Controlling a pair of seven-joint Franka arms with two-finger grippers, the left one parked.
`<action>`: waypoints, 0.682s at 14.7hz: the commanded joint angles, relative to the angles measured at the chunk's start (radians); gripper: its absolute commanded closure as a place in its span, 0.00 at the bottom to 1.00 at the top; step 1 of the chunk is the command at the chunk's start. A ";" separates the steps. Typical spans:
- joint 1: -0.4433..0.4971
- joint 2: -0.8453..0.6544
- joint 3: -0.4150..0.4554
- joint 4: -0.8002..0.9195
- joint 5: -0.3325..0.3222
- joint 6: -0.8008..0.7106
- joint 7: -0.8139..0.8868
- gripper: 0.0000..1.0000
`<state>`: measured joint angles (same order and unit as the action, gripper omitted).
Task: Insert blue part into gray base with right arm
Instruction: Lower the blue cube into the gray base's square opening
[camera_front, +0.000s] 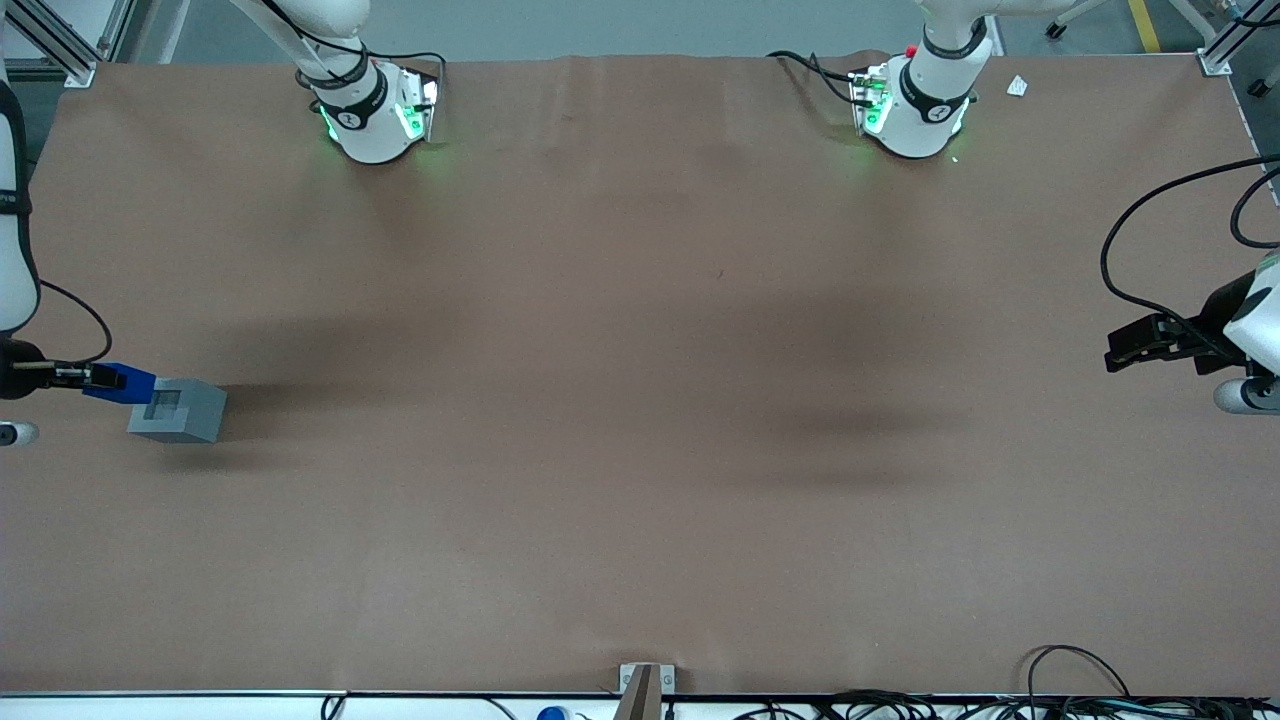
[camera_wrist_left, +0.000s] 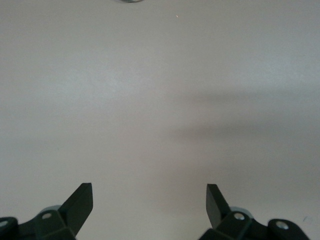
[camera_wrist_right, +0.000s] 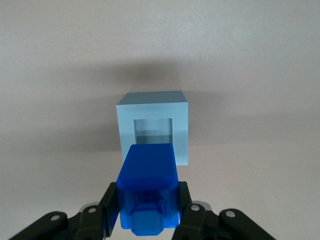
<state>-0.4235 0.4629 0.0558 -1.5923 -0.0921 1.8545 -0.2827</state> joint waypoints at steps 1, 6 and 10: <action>-0.009 0.002 0.019 -0.009 -0.006 0.008 0.059 1.00; -0.009 0.019 0.019 -0.048 -0.015 0.089 0.040 1.00; -0.008 0.023 0.018 -0.058 -0.018 0.089 0.010 1.00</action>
<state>-0.4232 0.4938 0.0642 -1.6334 -0.0922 1.9334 -0.2573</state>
